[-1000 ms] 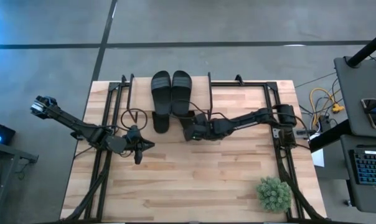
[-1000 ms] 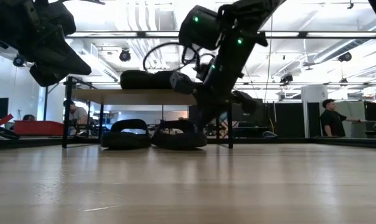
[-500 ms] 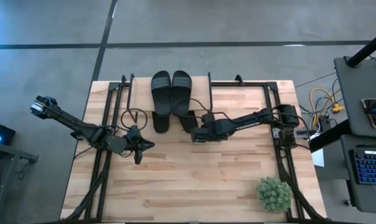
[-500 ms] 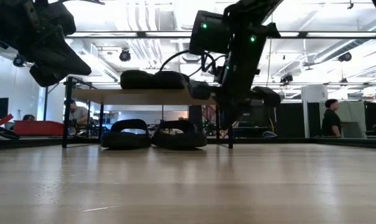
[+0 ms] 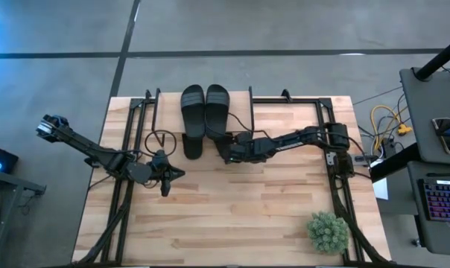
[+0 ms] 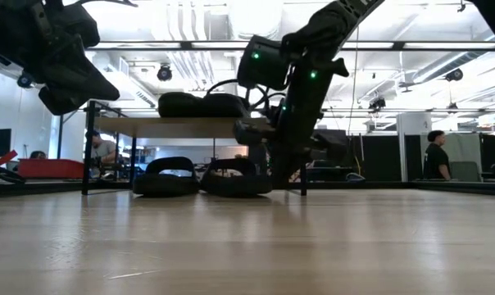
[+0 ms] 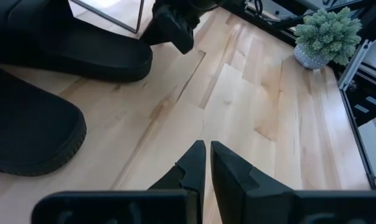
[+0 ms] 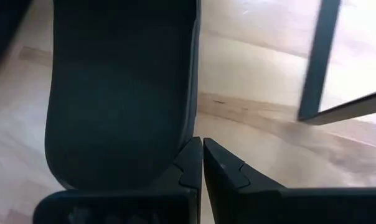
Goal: Pick and place slides into the shelf
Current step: Adjust the big black slides under the shelf
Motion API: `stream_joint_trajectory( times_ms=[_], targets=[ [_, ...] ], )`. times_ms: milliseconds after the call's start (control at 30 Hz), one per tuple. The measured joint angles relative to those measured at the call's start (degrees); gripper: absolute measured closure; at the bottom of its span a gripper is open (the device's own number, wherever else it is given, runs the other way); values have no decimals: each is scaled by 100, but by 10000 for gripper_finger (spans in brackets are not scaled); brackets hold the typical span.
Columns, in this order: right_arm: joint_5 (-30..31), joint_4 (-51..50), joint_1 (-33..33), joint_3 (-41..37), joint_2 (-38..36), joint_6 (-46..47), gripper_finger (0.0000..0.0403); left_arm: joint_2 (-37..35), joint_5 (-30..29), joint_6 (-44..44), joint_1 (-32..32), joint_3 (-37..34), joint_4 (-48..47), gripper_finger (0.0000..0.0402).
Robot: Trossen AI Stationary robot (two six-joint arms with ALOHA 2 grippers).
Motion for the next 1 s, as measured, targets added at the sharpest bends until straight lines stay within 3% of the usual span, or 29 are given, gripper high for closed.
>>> stream_joint_trajectory(
  times_ms=[500,800,1000],
  targets=[
    [-69,1079,106,45,28,-569,394,0,2,-4,0,0,-1,392],
    [-5,1048,106,234,35,-893,394,0,2,-20,0,2,-1,392],
    [169,416,230,306,33,-499,394,0,4,-54,0,13,1,392]
  ],
)
